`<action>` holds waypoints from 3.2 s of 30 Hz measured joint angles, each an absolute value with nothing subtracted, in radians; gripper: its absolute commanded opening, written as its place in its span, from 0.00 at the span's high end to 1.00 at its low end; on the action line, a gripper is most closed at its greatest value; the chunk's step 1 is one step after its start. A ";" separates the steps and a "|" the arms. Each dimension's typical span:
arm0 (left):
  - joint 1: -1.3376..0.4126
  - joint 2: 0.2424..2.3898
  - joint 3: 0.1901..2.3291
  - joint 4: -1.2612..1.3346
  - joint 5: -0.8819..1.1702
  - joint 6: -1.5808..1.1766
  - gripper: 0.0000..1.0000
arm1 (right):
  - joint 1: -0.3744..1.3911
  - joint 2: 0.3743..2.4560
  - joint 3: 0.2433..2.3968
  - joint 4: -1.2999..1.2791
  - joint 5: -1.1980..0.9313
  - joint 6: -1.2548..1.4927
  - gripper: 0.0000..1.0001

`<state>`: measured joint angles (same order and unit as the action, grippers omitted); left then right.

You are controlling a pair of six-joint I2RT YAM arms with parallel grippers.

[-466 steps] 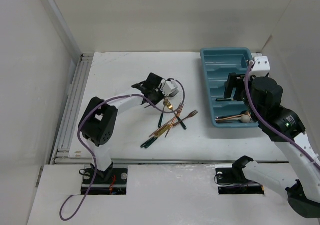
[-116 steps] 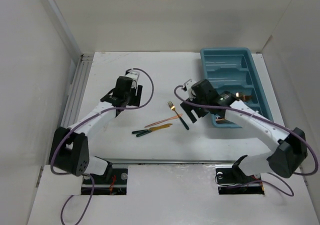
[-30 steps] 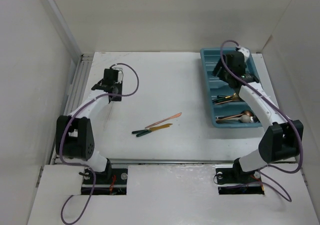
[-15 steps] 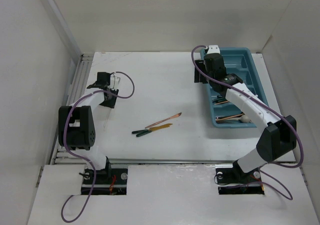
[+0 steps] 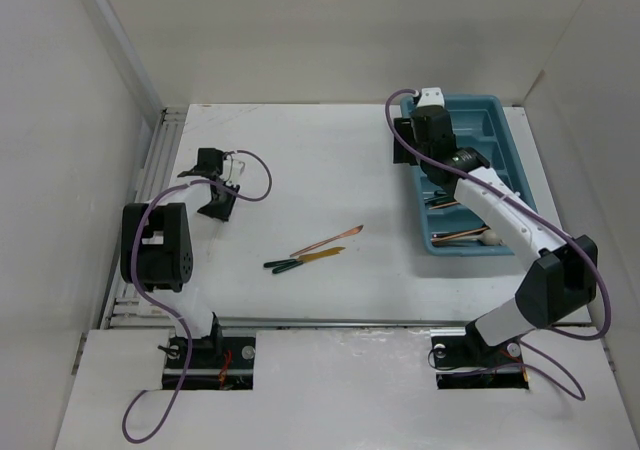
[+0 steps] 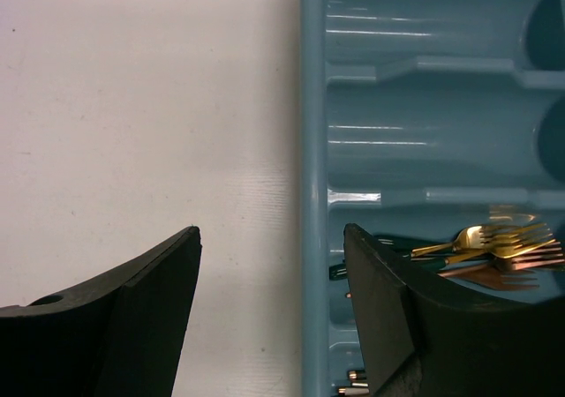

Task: Sort the eating utensils into containers

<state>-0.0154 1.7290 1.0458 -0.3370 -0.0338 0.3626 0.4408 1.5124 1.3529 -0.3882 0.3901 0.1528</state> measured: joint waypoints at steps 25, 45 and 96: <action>-0.004 1.699 1.005 -0.289 -0.005 0.361 0.68 | 0.453 1.501 1.351 -0.405 0.407 0.141 0.30; 0.008 1.699 1.005 -0.259 0.040 0.357 0.68 | 0.453 1.488 1.345 -0.418 0.413 0.135 0.30; 0.026 1.694 0.973 -0.207 -0.041 0.389 0.77 | 0.455 1.471 1.341 -0.419 0.424 0.134 0.30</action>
